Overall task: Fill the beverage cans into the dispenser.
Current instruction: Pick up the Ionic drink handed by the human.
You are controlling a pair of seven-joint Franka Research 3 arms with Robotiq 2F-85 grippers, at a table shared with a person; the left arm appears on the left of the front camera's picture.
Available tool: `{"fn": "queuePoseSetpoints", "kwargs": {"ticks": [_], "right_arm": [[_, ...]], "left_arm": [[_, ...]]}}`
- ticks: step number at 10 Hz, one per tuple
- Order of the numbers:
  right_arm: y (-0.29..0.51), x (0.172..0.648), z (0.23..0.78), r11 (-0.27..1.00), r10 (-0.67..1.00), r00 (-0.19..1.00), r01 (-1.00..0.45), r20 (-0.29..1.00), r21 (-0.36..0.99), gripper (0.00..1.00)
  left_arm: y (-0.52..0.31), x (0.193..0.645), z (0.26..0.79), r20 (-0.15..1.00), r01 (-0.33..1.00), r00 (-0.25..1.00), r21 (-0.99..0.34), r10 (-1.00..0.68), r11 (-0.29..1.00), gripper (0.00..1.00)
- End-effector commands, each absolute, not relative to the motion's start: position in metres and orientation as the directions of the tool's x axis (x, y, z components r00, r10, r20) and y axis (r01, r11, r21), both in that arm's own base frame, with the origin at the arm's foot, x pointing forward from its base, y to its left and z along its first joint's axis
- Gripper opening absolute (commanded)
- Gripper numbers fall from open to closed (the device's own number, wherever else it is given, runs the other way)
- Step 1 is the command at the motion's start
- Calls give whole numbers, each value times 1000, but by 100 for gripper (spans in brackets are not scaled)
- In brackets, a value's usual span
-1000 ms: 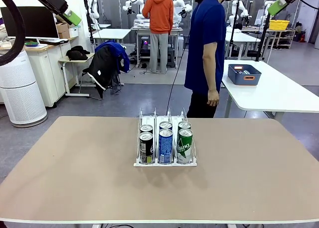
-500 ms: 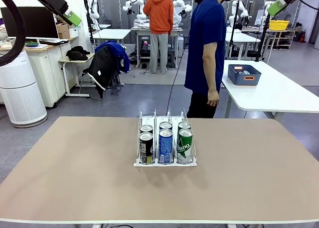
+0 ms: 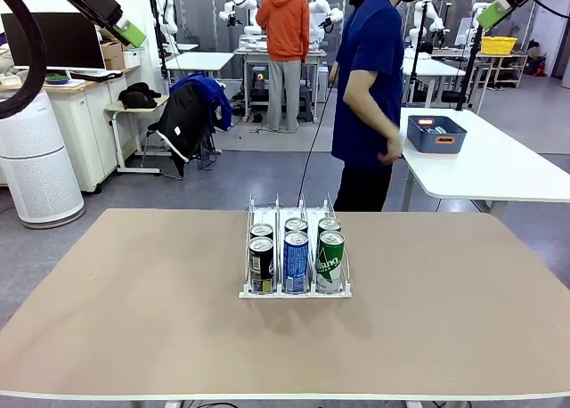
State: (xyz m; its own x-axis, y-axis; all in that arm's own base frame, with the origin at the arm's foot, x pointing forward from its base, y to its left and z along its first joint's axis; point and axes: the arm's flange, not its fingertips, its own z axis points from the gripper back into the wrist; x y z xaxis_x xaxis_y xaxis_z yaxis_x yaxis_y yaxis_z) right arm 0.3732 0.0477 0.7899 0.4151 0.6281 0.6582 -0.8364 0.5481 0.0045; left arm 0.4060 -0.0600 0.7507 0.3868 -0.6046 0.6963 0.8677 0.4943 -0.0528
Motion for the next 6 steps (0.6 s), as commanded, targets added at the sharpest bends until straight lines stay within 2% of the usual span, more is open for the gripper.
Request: {"fn": "queuePoseSetpoints", "kwargs": {"ticks": [1,6], "right_arm": [[48,373,790,548,628,415,-836,659,4,100],[48,373,790,548,628,415,-836,659,4,100]], "left_arm": [[-59,406,749,694,867,390,-57,-605,494,100],[-59,406,749,694,867,390,-57,-605,494,100]]}}
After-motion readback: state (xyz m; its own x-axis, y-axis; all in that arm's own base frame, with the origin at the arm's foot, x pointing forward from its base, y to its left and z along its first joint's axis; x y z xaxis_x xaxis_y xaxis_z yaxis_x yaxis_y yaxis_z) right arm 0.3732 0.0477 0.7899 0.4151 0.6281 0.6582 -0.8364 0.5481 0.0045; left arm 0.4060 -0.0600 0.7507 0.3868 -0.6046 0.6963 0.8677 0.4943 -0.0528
